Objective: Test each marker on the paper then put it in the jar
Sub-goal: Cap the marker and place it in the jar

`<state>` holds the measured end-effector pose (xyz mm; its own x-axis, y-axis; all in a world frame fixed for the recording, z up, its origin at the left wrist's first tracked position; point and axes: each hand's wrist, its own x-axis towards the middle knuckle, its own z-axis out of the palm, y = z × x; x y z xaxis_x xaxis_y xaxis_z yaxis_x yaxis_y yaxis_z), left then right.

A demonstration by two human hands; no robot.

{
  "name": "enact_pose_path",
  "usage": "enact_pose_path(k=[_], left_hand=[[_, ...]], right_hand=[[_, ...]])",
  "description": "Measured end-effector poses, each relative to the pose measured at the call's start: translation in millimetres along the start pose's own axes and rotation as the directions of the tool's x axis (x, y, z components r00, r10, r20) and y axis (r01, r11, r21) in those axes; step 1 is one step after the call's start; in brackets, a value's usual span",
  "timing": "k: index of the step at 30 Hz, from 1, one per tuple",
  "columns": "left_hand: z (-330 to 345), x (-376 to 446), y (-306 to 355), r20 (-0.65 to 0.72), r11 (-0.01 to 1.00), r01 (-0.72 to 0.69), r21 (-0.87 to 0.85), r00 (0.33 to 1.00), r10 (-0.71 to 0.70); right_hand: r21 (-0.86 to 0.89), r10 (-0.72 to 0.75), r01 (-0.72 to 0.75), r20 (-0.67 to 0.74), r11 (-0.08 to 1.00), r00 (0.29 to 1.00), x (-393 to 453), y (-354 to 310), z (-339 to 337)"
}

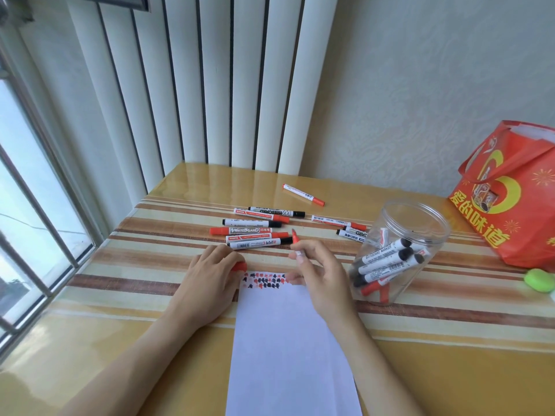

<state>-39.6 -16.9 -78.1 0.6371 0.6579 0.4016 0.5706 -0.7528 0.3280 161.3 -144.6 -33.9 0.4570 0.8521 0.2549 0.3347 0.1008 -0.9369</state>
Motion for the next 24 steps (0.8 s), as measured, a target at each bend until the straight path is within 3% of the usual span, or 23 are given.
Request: enact_pose_path(k=[1, 3, 5, 8, 10, 14, 24], left_hand=[[0.3, 0.0, -0.4, 0.006, 1.000, 0.002, 0.002, 1.000, -0.002], [0.5, 0.2, -1.1, 0.017, 1.000, 0.005, 0.003, 1.000, -0.005], [0.3, 0.4, -1.8, 0.025, 1.000, 0.008, 0.000, 1.000, -0.008], [0.4, 0.0, -1.7, 0.033, 1.000, 0.002, -0.009, 0.999, -0.001], [-0.7, -0.4, -0.5, 0.036, 1.000, -0.003, -0.012, 0.999, 0.004], [-2.8, -2.0, 2.4, 0.040, 1.000, -0.011, -0.026, 0.999, 0.012], [-2.2, -1.8, 1.2, 0.046, 1.000, -0.027, -0.012, 0.999, 0.028]], right_hand=[[0.141, 0.102, -0.101, 0.005, 0.985, 0.995, 1.4, -1.2, -1.4], [0.433, 0.271, -0.286, 0.096, 0.855, 0.958, 3.8, -4.7, -5.9], [0.549, 0.318, -0.373, 0.198, 0.748, 0.927, 5.0, -5.4, -10.0], [0.328, 0.246, -0.300, 0.196, 0.896, 0.949, 2.7, -2.4, -8.1], [0.255, 0.206, -0.248, 0.180, 0.935, 0.962, 0.6, -1.2, -2.8], [0.201, 0.191, -0.210, 0.111, 0.957, 0.975, -3.5, 0.1, 5.1], [0.010, 0.288, -0.288, -0.031, 0.958, 0.957, -8.6, 3.8, 8.4]])
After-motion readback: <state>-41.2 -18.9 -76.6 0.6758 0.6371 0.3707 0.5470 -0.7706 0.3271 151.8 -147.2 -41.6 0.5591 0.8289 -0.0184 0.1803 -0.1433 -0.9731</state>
